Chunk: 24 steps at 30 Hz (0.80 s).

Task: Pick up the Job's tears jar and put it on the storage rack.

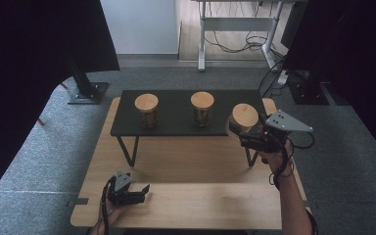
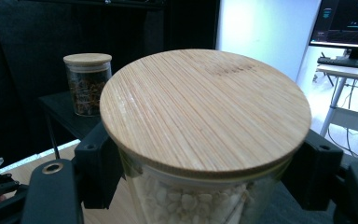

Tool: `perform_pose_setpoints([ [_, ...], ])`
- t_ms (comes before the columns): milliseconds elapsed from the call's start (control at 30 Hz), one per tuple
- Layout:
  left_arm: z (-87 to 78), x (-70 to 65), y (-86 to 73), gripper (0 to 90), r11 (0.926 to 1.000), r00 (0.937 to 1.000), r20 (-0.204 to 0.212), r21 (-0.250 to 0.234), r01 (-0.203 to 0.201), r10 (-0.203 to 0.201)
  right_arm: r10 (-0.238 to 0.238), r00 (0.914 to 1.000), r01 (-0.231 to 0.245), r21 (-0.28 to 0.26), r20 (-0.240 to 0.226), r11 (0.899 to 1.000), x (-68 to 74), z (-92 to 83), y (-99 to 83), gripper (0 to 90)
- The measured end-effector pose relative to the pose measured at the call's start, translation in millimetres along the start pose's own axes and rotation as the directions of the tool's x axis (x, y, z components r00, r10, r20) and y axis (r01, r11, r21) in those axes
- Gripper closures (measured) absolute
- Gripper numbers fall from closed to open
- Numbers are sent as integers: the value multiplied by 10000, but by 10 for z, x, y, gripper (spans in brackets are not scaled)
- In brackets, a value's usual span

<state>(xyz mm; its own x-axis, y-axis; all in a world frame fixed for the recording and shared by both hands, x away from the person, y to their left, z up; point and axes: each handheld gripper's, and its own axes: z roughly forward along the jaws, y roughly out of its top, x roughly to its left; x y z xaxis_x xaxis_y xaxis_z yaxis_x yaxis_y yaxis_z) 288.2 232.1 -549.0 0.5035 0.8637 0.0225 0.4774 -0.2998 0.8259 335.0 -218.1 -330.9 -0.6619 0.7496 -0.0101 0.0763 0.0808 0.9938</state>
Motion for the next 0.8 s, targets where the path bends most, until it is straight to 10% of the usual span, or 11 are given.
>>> perform_pose_setpoints([
  [800,-5,2,-4,81,10000,10000,-11,-7,21,-21,74,9998,-78,250,163,9997,-129,298,82,249],
])
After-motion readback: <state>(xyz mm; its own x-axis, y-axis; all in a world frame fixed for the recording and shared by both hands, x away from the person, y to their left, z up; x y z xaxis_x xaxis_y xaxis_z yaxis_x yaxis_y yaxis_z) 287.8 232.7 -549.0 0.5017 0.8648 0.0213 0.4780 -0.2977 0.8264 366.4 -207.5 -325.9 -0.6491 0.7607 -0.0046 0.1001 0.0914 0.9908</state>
